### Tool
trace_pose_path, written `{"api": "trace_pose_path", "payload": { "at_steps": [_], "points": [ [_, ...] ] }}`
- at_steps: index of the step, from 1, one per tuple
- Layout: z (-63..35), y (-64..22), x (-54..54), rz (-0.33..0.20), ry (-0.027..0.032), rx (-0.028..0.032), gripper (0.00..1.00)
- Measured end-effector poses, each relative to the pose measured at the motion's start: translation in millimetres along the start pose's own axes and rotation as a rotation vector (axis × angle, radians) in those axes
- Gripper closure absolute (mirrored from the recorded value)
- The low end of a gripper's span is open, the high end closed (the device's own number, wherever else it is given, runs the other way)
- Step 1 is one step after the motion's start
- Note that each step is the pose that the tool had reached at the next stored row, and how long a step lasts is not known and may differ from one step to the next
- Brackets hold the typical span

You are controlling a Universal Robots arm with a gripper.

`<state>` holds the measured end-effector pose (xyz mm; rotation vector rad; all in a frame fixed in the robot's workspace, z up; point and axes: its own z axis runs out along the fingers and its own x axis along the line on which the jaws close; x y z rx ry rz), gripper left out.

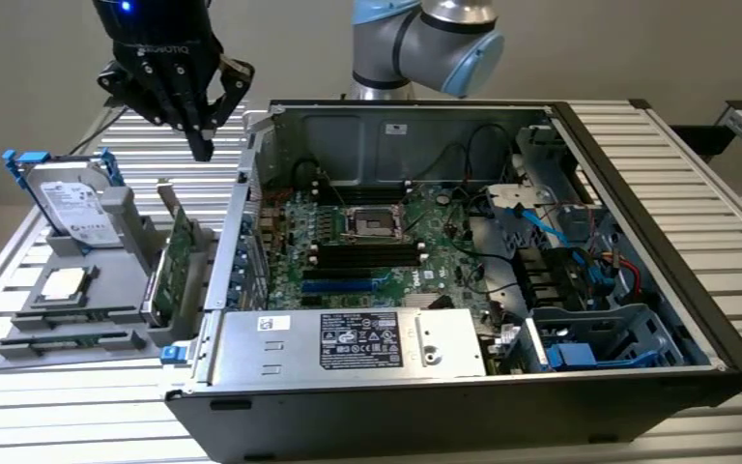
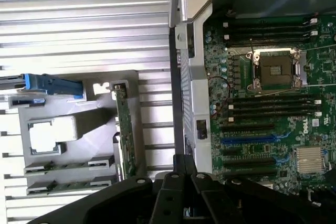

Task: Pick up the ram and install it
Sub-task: 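Reach for the ram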

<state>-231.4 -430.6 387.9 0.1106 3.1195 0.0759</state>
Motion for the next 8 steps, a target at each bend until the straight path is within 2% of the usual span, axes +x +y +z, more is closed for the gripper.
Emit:
{"api": "trace_pose_path", "payload": {
  "at_steps": [1,2,3,4,5,8],
  "points": [
    [0.3,-2.1,3.6,0.000,0.0000,-0.0001,0.89],
    [1.6,-9.6,14.9,0.000,-0.0001,-0.0001,0.89],
    [2.6,-14.4,19.9,0.000,0.0003,0.0000,0.89],
    [5.1,-24.1,31.1,0.000,0.0022,0.0001,0.89],
    [6.6,-27.8,37.7,0.000,0.0044,0.0003,0.89],
    [8.4,-31.6,45.9,0.000,0.0075,0.0005,0.89]
  ]
}}
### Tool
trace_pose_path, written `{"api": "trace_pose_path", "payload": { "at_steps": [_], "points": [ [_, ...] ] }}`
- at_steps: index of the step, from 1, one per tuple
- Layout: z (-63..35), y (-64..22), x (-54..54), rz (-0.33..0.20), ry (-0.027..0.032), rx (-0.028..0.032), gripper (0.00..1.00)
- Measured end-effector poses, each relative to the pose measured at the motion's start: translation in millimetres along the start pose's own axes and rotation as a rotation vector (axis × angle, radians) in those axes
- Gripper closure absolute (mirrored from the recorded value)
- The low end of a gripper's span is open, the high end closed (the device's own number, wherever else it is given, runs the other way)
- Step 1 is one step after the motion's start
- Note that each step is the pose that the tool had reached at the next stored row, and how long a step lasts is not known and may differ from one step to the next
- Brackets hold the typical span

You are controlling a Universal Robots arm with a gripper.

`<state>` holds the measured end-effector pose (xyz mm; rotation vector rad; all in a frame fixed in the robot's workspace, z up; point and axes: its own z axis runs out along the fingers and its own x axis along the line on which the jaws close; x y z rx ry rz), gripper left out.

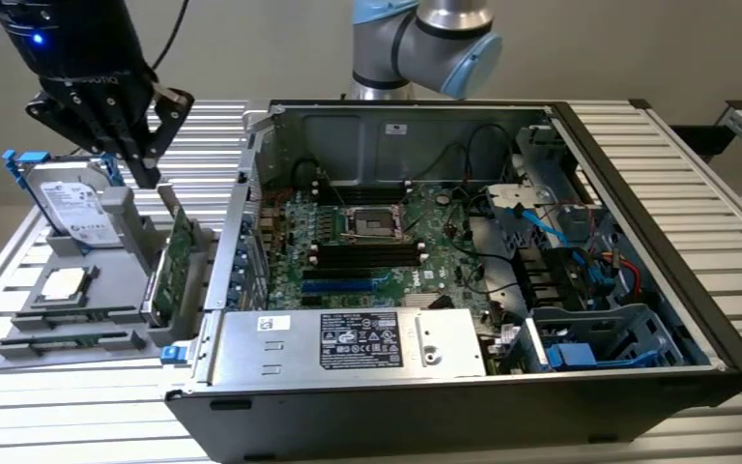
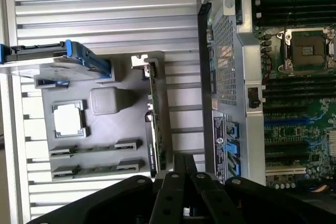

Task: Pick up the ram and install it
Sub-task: 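Reach for the ram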

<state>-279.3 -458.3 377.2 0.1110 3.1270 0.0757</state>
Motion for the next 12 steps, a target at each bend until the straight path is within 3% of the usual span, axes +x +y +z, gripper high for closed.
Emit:
{"api": "trace_pose_path", "payload": {
  "at_steps": [12],
  "points": [
    [10.7,-11.3,34.1,0.001,0.0216,0.0026,0.89]
  ]
}}
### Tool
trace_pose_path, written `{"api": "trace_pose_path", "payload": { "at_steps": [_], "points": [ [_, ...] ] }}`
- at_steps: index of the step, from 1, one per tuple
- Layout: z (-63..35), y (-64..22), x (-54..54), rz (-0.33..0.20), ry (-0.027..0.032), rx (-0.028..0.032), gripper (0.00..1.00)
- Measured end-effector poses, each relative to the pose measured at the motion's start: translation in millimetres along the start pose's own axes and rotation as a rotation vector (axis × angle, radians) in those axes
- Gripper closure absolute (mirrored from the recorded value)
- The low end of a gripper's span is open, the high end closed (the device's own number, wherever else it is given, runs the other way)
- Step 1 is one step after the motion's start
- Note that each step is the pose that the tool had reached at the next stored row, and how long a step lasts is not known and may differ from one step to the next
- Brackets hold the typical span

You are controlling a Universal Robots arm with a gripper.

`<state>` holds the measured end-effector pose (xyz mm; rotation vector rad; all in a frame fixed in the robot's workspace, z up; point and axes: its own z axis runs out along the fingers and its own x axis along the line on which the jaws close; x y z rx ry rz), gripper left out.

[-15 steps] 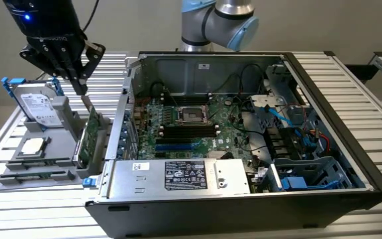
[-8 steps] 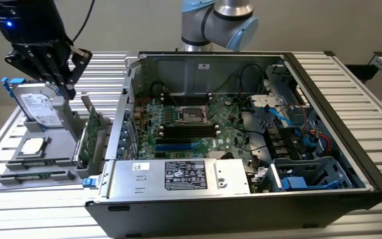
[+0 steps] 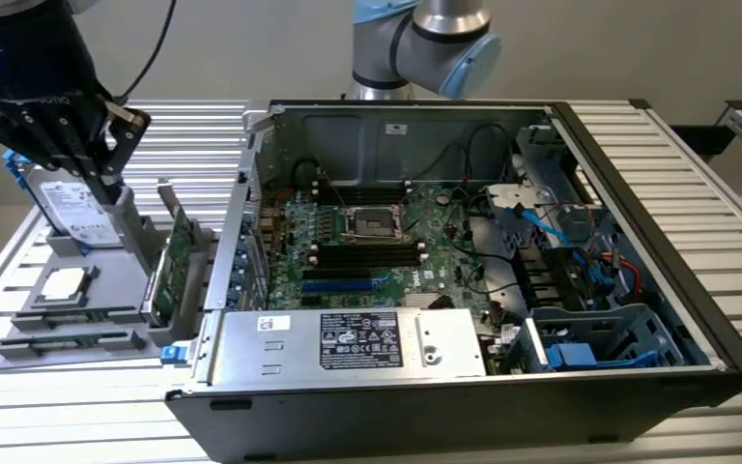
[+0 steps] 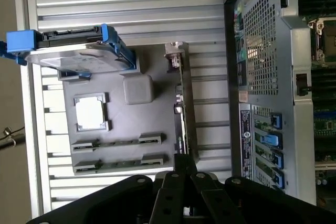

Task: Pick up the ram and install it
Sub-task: 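Reach for the ram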

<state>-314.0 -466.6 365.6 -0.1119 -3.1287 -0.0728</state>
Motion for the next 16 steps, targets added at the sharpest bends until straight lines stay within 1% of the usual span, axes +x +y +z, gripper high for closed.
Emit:
{"api": "trace_pose_path", "payload": {
  "at_steps": [4,16],
  "points": [
    [3.6,-3.8,10.8,0.000,0.0040,0.0005,0.89],
    [11.3,-16.8,33.4,0.000,0.0047,0.0004,0.89]
  ]
}}
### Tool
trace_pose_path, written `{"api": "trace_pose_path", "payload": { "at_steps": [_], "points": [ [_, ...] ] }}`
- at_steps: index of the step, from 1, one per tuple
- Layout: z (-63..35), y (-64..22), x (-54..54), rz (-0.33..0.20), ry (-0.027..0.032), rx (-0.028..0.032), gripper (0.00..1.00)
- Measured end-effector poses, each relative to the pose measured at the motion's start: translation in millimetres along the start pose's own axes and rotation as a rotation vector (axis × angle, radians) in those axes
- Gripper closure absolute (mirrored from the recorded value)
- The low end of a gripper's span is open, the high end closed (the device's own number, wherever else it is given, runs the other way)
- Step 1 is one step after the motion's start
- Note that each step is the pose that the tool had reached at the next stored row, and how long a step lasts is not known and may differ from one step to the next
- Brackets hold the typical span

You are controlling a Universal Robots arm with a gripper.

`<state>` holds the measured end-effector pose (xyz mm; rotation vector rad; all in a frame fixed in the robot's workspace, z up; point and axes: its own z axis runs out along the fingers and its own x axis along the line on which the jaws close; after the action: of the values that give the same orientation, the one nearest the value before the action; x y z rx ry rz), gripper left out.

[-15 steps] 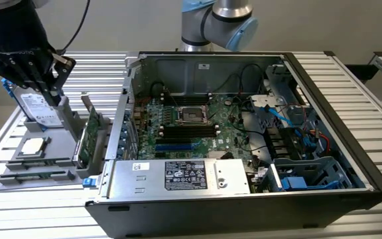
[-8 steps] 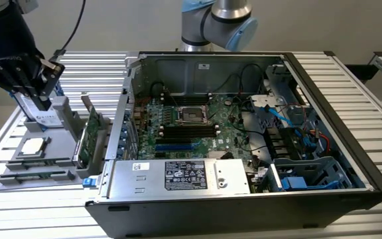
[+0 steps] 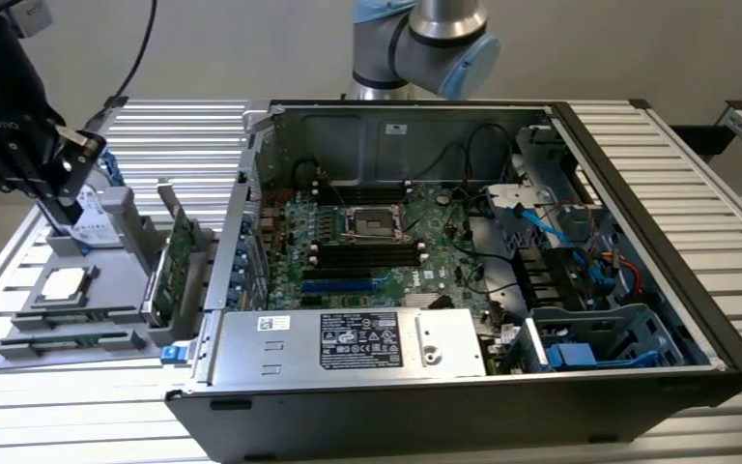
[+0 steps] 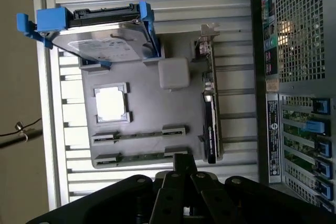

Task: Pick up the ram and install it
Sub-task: 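Reach for the ram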

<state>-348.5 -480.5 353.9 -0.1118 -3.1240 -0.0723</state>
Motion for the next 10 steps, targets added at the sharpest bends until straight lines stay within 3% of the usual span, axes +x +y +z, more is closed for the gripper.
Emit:
{"api": "trace_pose_path", "payload": {
  "at_steps": [10],
  "points": [
    [6.2,-9.5,18.8,-0.001,0.0002,0.0000,0.89]
  ]
}}
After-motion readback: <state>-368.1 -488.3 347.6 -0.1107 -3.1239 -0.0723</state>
